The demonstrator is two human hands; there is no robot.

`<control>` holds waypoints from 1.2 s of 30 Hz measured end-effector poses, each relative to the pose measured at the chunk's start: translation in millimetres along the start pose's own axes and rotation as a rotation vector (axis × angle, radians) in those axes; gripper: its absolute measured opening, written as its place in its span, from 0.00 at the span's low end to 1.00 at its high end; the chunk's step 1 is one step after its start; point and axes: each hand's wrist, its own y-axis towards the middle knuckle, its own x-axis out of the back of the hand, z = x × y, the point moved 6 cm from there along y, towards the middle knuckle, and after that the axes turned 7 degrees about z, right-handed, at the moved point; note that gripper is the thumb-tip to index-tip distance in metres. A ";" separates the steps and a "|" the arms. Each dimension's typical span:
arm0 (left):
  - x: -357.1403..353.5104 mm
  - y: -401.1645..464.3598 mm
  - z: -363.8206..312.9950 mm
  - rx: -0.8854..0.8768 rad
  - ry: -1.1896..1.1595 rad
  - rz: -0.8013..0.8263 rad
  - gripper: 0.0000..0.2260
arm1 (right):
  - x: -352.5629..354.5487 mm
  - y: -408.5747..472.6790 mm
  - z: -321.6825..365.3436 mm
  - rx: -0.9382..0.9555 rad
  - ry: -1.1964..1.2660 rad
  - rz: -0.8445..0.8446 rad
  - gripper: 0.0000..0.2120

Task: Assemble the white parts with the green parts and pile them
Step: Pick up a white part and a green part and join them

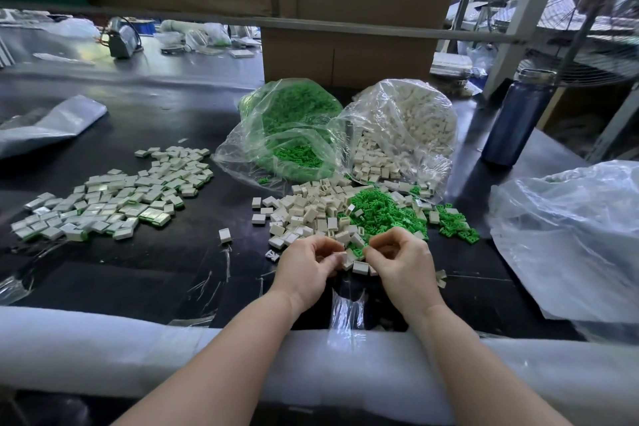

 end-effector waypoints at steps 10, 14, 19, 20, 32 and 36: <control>-2.8 4.5 4.7 -0.059 -0.020 -0.091 0.07 | -8.7 9.9 -8.1 -0.071 0.204 0.003 0.12; -1.9 2.6 6.6 -0.068 -0.147 -0.081 0.08 | -6.7 9.2 -8.0 -0.035 0.232 -0.008 0.12; -6.0 -1.6 2.9 -0.086 -0.272 -0.004 0.07 | -3.6 3.0 -6.2 -0.004 0.295 0.021 0.11; -7.9 -2.4 1.4 -0.092 -0.258 0.016 0.07 | -3.5 1.4 -5.2 0.007 0.307 0.033 0.11; -9.8 -7.0 -3.7 -0.095 -0.353 0.087 0.05 | -5.5 -5.1 2.4 0.064 0.313 0.089 0.11; -10.4 -6.3 -3.1 -0.094 -0.355 0.098 0.05 | -5.8 -5.0 1.8 0.055 0.325 0.092 0.10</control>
